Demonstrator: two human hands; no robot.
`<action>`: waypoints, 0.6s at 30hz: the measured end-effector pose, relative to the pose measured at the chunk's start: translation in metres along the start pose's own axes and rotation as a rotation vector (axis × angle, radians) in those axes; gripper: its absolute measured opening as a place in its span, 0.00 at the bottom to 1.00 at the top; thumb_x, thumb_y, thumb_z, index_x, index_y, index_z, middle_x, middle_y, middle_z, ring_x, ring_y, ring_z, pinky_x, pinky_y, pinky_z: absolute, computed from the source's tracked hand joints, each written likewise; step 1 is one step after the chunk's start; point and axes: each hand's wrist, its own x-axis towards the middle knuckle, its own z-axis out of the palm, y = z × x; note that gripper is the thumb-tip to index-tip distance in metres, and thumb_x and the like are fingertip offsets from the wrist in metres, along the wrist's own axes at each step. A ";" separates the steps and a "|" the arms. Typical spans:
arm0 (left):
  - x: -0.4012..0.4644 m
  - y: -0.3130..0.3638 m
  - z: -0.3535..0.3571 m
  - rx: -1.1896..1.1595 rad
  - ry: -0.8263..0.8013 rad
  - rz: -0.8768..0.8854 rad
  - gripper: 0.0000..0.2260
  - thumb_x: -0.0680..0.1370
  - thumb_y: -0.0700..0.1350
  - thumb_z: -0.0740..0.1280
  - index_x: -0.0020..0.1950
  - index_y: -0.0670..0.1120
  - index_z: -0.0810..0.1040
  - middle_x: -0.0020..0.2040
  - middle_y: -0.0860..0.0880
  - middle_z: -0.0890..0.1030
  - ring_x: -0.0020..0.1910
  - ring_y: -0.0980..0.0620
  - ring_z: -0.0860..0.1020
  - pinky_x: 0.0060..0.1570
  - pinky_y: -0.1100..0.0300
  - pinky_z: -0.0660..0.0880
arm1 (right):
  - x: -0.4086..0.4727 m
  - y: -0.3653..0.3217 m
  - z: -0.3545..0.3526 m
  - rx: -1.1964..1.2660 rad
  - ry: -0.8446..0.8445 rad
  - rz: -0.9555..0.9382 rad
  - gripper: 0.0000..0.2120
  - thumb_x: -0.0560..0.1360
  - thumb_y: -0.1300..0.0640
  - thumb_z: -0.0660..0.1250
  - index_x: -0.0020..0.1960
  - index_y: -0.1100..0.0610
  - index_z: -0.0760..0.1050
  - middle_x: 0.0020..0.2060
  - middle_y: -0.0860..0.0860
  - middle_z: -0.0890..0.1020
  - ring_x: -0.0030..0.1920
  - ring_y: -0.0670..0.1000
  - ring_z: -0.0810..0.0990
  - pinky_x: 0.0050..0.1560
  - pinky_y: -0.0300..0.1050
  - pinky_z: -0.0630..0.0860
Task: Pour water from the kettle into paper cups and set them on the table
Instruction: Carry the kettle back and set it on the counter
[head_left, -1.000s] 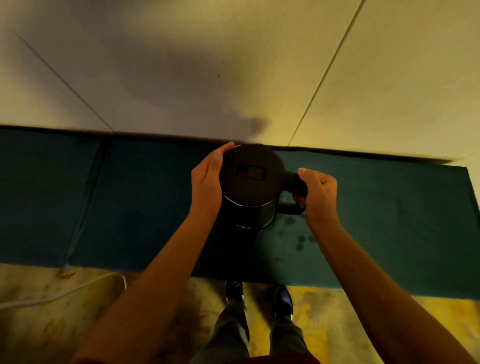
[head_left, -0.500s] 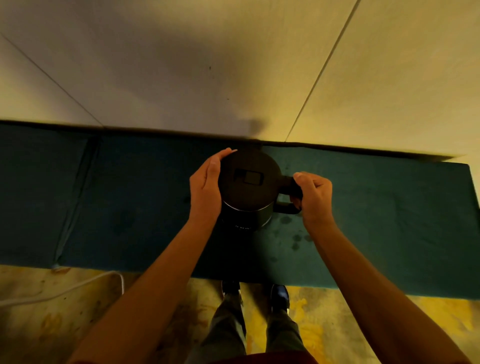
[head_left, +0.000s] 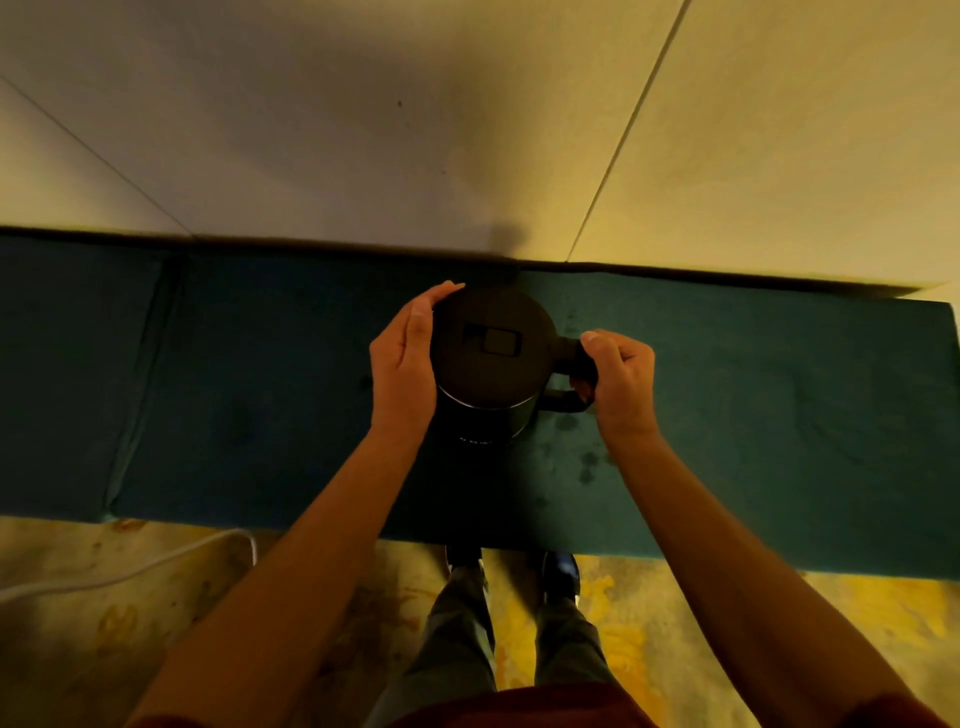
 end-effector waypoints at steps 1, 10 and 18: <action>0.001 0.000 -0.001 0.001 -0.002 0.009 0.16 0.86 0.50 0.55 0.64 0.50 0.80 0.62 0.52 0.82 0.62 0.52 0.79 0.62 0.52 0.77 | 0.001 0.000 0.000 -0.003 -0.002 0.002 0.25 0.73 0.51 0.65 0.28 0.69 0.64 0.23 0.60 0.64 0.25 0.56 0.64 0.25 0.53 0.61; -0.019 -0.016 -0.015 0.084 -0.003 -0.005 0.16 0.86 0.51 0.55 0.66 0.53 0.79 0.63 0.56 0.81 0.63 0.56 0.78 0.60 0.62 0.76 | -0.010 0.007 0.000 -0.079 -0.057 0.023 0.19 0.73 0.51 0.64 0.24 0.47 0.65 0.22 0.42 0.64 0.23 0.44 0.62 0.25 0.44 0.59; -0.015 -0.015 -0.016 0.176 -0.031 -0.033 0.15 0.85 0.55 0.54 0.64 0.61 0.78 0.61 0.63 0.80 0.62 0.61 0.78 0.57 0.68 0.75 | -0.010 0.007 -0.004 -0.103 -0.058 0.023 0.22 0.72 0.50 0.63 0.27 0.62 0.63 0.25 0.55 0.63 0.27 0.54 0.62 0.27 0.57 0.61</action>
